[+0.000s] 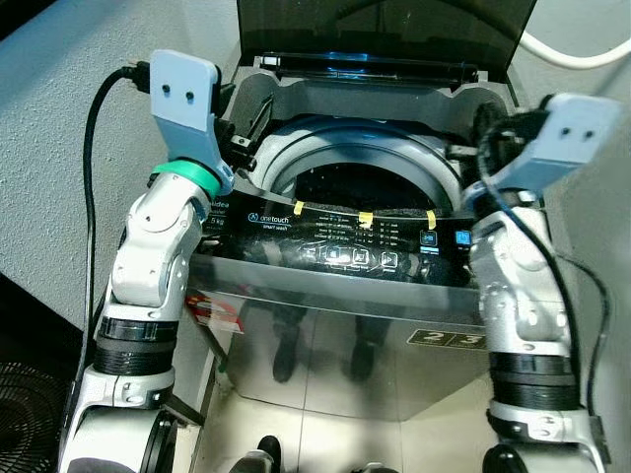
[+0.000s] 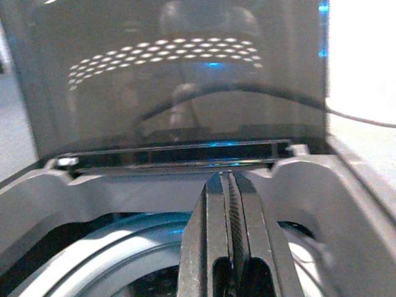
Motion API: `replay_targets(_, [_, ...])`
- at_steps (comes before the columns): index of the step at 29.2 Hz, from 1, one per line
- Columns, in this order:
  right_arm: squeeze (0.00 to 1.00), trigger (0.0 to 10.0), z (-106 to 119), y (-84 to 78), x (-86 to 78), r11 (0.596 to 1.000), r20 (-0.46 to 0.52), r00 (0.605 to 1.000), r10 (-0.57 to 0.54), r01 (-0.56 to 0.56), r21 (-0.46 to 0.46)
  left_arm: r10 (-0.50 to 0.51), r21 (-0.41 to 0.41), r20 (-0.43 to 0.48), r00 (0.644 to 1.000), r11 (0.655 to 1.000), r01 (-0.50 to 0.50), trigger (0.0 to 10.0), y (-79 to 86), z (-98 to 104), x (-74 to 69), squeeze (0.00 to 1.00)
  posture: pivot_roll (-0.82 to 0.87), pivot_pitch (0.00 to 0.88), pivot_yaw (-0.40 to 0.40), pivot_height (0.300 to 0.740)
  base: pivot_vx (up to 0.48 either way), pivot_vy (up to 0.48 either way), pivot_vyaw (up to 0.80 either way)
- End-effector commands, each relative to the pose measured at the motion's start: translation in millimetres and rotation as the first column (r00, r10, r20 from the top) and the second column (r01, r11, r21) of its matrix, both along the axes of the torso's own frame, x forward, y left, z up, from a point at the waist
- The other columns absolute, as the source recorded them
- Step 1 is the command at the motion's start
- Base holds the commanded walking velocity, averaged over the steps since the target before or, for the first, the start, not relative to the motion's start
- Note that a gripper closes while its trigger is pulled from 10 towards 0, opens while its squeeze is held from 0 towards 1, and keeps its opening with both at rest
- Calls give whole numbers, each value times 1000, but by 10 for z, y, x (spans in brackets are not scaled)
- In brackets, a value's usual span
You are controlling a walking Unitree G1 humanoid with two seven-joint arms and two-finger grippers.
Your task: Clothes washing
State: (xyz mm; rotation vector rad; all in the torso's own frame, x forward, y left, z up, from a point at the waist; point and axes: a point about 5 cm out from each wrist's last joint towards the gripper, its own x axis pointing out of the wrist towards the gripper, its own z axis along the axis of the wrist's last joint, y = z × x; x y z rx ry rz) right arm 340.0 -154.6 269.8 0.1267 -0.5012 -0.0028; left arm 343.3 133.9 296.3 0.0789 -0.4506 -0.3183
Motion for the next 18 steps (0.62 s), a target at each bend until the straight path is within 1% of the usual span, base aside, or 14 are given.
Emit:
replay_targets(1, [0,10000,6,40,7,1000,7,1000,1,-1,-2,24,-5,-17,1000,1000,-24,10000,41,-71,13,0,-4,73,41,740,0,0,0])
replay_targets(5, [0,10000,-3,99,11,1000,6,1000,25,-25,-3,39,-14,-18,999,999,-40,10000,43,-79,23,0,-6,76,37,740,0,0,0])
replay_targets(10, [0,10000,-8,117,13,999,6,999,36,-36,-9,52,-7,-18,998,999,-52,10000,43,-89,28,0,-6,82,35,740,0,0,0])
replay_targets(18, [0,10000,-23,144,19,999,4,999,45,-45,-27,53,-13,-21,998,998,-53,10000,35,-91,29,0,-8,89,33,740,-310,0,0])
